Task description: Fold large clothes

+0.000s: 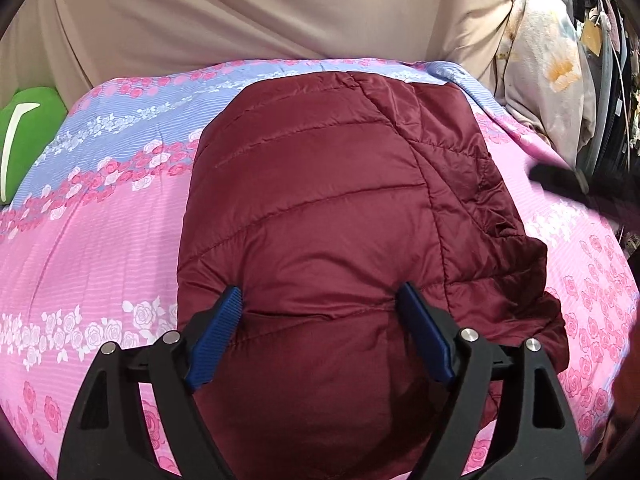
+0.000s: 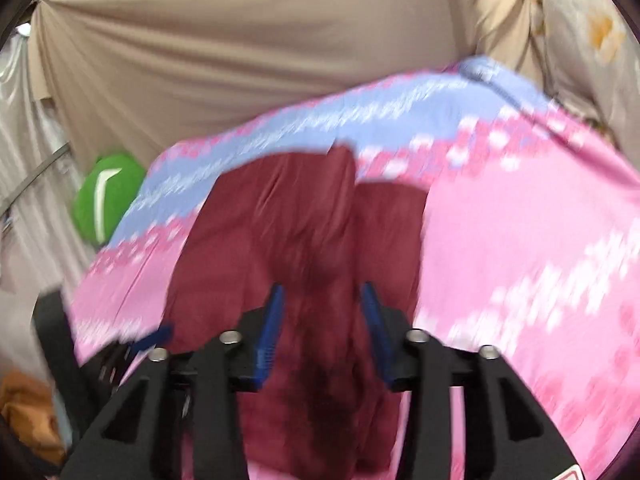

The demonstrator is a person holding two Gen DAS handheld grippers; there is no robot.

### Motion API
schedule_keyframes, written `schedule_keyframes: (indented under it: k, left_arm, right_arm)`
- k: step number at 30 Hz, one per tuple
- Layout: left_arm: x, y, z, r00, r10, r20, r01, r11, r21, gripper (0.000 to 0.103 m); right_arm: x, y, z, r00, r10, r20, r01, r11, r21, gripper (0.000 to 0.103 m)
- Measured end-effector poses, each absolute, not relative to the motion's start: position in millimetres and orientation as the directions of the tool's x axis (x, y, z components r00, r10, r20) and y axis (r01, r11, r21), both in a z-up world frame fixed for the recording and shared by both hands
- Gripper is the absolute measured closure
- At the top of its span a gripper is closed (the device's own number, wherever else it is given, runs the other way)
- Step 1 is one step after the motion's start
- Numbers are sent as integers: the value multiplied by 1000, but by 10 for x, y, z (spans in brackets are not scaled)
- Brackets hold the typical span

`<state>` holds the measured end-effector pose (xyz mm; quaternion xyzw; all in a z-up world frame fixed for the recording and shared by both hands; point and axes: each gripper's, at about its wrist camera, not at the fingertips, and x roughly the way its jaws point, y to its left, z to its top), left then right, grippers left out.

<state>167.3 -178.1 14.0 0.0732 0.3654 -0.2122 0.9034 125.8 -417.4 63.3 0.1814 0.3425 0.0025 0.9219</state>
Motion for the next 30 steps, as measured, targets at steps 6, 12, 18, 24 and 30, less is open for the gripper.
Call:
schedule_keyframes:
  k: [6,12,18,24,30]
  left_arm:
    - [1659,-1806,145,647,-315,-694,426,905,-14,25]
    - [1659,-1787,169,640,-323,-698,427,904,-26,25]
    - [1668,-1848,158,642,-325,-695,440,898,-13,21]
    - [1697,-1856,128,644,-304,-702,432,902,5,18]
    - [1690,-1869,115,651,-296,-699,430,903,19,17]
  right_arm:
    - [1906,-4267,434,718,155,-678,173,904,390,49]
    - [1923,-4228,409,753,180,-633,142,894,424,98]
    - [2177,-4231,-46,649,70,-757,233,930,285,102]
    - [1898,-4146,265,702,15,-712,235,939,253,90]
    - [1202,-3809,483,751,93,-654,89,966,241,90]
